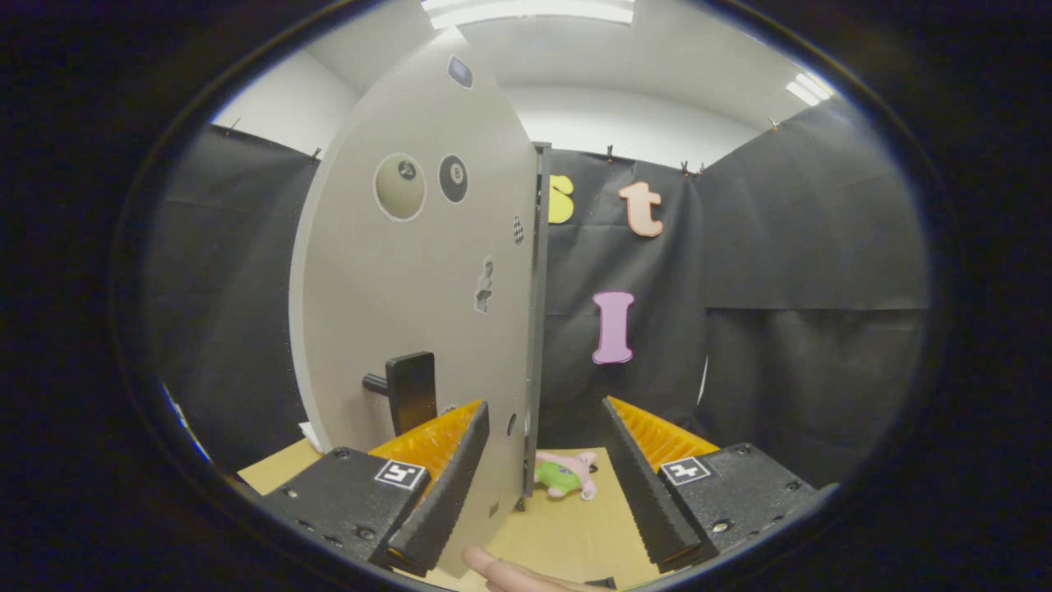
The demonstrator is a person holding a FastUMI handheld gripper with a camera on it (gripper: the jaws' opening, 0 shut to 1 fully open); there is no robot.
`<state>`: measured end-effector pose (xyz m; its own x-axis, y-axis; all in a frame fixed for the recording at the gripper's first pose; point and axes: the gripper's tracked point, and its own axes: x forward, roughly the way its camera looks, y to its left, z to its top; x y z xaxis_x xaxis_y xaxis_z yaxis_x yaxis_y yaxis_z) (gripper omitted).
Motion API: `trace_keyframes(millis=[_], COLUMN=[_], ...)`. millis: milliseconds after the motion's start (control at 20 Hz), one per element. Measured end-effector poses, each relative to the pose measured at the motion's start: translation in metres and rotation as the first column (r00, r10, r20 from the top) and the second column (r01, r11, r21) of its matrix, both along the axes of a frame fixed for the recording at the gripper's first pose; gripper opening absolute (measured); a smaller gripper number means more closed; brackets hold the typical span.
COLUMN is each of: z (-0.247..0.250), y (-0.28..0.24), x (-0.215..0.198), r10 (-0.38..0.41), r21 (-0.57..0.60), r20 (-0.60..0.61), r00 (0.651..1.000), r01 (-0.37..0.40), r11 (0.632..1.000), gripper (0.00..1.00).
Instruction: Open the shoe cabinet door, grab the shoes and put them into the shoe cabinet, then close the shoe cabinet door.
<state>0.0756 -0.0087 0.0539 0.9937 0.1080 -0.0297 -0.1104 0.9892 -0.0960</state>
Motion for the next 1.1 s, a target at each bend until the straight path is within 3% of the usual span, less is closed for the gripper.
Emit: trace_keyframes(millis=[250,600,900,1100], z=[-0.012,-0.015,-0.032,-0.039], y=[0.019,0.056,0.109,0.130], x=[0.014,0.025,0.047,0.058], r10=[-0.034,-0.024,0.085,0.105], r21=[-0.009,-0.024,0.027,0.058], r20=[-0.016,0.002,-0.033,-0.058], r00=[0.999,1.000,0.996,0.993], r01=[0.034,0.024,-0.084,-0.102], r11=[0.999,0.999,0.996,0.993], gripper=[0.89,0.89,0.92,0.97])
